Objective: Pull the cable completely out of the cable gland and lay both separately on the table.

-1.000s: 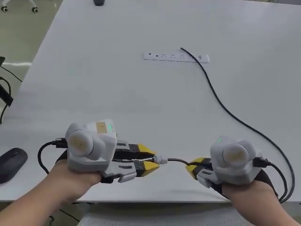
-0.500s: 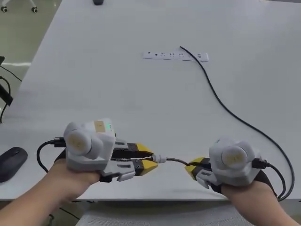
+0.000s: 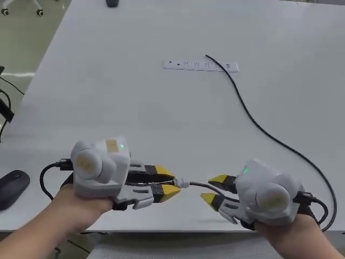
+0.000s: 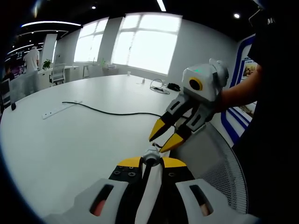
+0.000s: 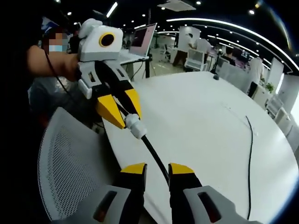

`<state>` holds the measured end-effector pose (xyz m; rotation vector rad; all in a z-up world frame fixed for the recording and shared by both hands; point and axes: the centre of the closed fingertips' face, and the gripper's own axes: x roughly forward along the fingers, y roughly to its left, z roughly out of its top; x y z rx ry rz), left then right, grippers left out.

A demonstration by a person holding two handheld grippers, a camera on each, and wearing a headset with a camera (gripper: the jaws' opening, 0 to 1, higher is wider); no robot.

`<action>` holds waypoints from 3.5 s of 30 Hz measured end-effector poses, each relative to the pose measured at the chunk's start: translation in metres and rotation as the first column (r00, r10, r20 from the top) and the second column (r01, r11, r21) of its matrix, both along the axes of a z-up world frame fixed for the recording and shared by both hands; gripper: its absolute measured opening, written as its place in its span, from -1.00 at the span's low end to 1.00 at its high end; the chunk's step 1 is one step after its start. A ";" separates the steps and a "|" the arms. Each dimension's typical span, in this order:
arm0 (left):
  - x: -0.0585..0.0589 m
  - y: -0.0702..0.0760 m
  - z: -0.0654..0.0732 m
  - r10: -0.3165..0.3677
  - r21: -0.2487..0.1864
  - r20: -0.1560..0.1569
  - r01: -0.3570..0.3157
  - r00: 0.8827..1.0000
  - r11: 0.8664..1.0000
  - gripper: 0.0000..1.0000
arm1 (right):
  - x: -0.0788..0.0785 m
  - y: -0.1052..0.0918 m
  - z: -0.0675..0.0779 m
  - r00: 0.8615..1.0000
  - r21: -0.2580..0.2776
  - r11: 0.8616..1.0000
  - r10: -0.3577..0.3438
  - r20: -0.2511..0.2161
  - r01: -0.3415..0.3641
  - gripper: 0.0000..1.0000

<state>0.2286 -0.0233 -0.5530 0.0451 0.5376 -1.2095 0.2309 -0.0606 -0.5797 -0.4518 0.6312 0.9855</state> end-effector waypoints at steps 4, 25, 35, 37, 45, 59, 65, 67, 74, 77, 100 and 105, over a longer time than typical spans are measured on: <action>0.000 0.000 0.000 -0.001 0.000 -0.002 0.001 1.000 1.000 -0.69 | -0.001 0.013 0.008 1.000 0.017 1.000 0.026 0.006 -0.026 -0.72; 0.001 -0.001 -0.001 0.002 0.002 -0.011 -0.002 1.000 1.000 -0.69 | 0.003 0.022 0.004 0.990 -0.051 0.991 0.126 0.060 -0.124 -0.95; 0.003 -0.003 0.000 0.003 -0.002 -0.010 -0.003 1.000 1.000 -0.69 | 0.008 0.019 0.003 0.997 -0.019 0.997 0.077 0.021 -0.077 -0.96; 0.004 -0.003 0.000 0.002 -0.002 -0.010 -0.002 1.000 1.000 -0.69 | 0.008 0.018 0.002 0.998 -0.012 0.998 0.068 0.012 -0.068 -0.96; 0.005 -0.004 0.000 -0.003 -0.004 -0.010 0.003 1.000 1.000 -0.69 | 0.010 0.006 -0.007 0.999 -0.009 1.000 0.016 -0.030 -0.016 -0.97; 0.007 0.000 0.004 -0.001 -0.014 0.007 0.001 1.000 1.000 -0.69 | 0.017 -0.015 -0.026 0.977 0.020 0.989 -0.139 -0.164 0.144 -0.97; 0.008 0.003 0.007 0.001 -0.021 0.012 -0.001 1.000 1.000 -0.69 | 0.019 -0.022 -0.034 0.957 0.027 0.977 -0.201 -0.212 0.211 -0.97; 0.009 0.004 0.007 0.005 -0.027 0.011 -0.005 1.000 1.000 -0.69 | 0.020 -0.025 -0.036 0.950 0.026 0.973 -0.220 -0.222 0.231 -0.97; 0.009 0.004 0.009 0.009 -0.031 0.015 -0.008 1.000 0.999 -0.69 | 0.020 -0.034 -0.048 0.905 0.031 0.946 -0.299 -0.302 0.322 -0.97; 0.008 0.003 0.009 0.005 -0.032 0.017 -0.005 1.000 0.999 -0.69 | 0.020 -0.036 -0.053 0.886 0.033 0.934 -0.325 -0.331 0.355 -0.97; 0.012 0.000 0.011 0.015 -0.041 0.011 -0.014 1.000 0.999 -0.69 | 0.019 -0.042 -0.053 0.924 0.013 0.956 -0.278 -0.264 0.292 -0.91; 0.011 0.001 0.010 0.013 -0.035 0.009 -0.013 1.000 0.999 -0.69 | 0.021 -0.031 -0.028 0.952 0.071 0.966 -0.232 -0.200 0.250 -0.70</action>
